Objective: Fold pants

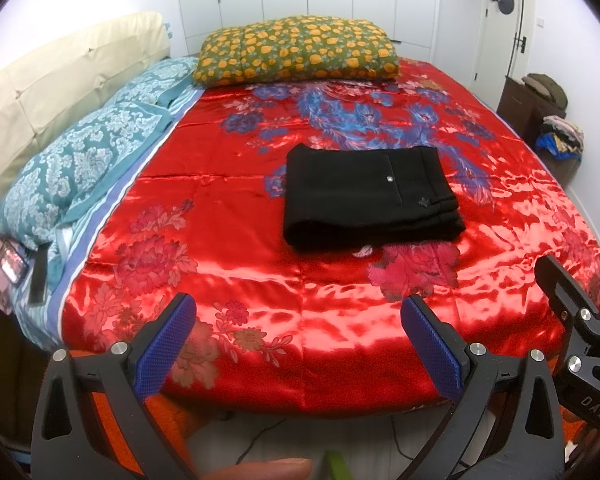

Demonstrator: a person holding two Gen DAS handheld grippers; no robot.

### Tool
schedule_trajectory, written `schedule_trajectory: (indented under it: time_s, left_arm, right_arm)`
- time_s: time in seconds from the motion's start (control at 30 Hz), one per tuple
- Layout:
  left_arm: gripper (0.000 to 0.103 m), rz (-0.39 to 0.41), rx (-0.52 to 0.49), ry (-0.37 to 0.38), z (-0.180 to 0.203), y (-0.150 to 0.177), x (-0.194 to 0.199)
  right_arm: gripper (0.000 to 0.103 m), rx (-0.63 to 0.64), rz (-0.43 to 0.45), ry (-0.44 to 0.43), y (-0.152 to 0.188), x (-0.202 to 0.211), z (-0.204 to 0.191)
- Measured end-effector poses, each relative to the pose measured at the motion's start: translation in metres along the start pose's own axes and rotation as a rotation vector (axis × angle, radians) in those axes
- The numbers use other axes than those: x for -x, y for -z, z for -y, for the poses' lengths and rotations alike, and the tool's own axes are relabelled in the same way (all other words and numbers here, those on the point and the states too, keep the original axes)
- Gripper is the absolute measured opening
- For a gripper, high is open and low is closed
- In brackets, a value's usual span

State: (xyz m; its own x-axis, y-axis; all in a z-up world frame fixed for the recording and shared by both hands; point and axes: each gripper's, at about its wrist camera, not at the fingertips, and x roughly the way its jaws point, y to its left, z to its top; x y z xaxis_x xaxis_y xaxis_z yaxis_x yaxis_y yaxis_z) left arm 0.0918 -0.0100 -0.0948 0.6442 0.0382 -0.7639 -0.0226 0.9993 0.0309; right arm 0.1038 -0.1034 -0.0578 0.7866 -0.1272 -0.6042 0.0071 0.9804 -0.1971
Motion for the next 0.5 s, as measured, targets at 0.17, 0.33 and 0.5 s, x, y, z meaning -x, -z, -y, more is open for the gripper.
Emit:
schedule_trajectory:
  time_s: [0.17,0.33,0.5]
  left_arm:
    - [0.102,-0.004,-0.001,-0.002,-0.0029,0.0007,-0.0007]
    - [0.102,-0.003,-0.002,-0.003,-0.0029,0.0003,-0.0009]
    - [0.102,-0.004,-0.003,-0.002,-0.0025,0.0003,-0.0015]
  right_arm:
    - [0.103,-0.001,-0.001,0.000,0.0003,0.0004,0.0004]
    - [0.103,-0.001,0.001,0.000,0.0004,0.0002,0.0007]
    - [0.103,-0.001,0.000,0.001,0.0006,0.0002,0.0004]
